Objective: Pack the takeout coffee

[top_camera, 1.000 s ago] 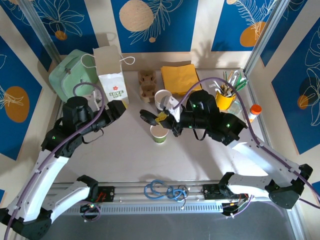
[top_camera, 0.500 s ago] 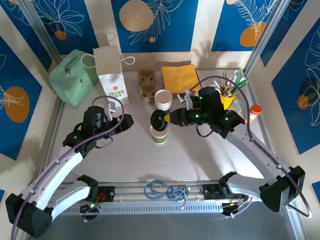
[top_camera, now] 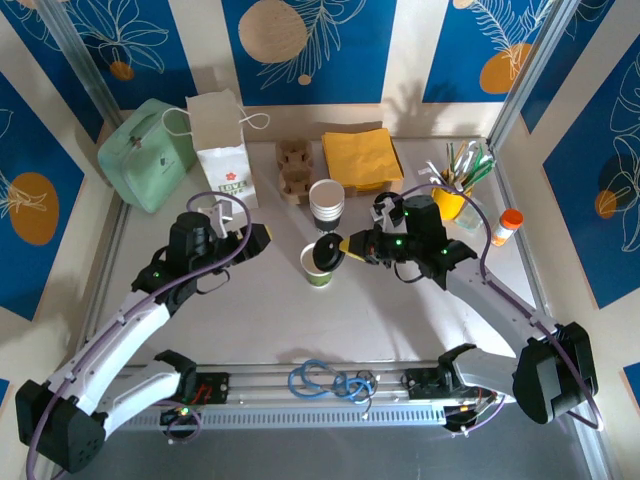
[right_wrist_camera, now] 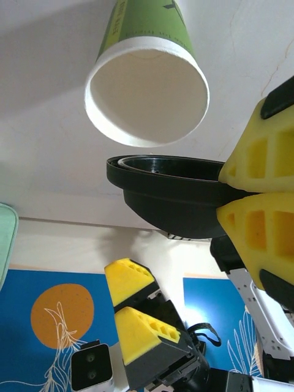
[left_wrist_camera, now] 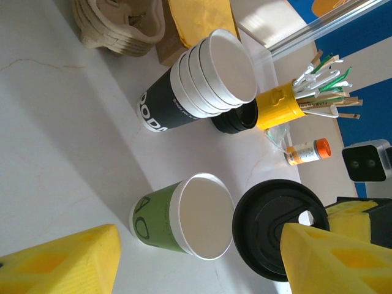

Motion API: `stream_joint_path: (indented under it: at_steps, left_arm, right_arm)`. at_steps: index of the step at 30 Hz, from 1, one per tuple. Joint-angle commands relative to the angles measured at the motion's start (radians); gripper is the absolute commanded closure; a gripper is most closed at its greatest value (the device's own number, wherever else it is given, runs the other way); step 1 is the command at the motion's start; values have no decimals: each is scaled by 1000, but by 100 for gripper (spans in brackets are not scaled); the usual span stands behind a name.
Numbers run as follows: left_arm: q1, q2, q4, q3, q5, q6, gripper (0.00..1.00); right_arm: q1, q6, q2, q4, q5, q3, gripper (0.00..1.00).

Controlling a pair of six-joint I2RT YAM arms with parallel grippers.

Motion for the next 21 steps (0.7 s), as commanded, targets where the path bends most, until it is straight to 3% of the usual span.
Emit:
stream_joint_path:
  at_steps: [1, 21]
  left_arm:
    - [1, 9, 50, -12, 30, -17, 31]
    - [1, -5, 53, -34, 18, -37, 31]
  right_arm:
    - [-6, 16, 0, 66, -10, -16, 100]
    - [-20, -11, 106, 120, -12, -65, 98]
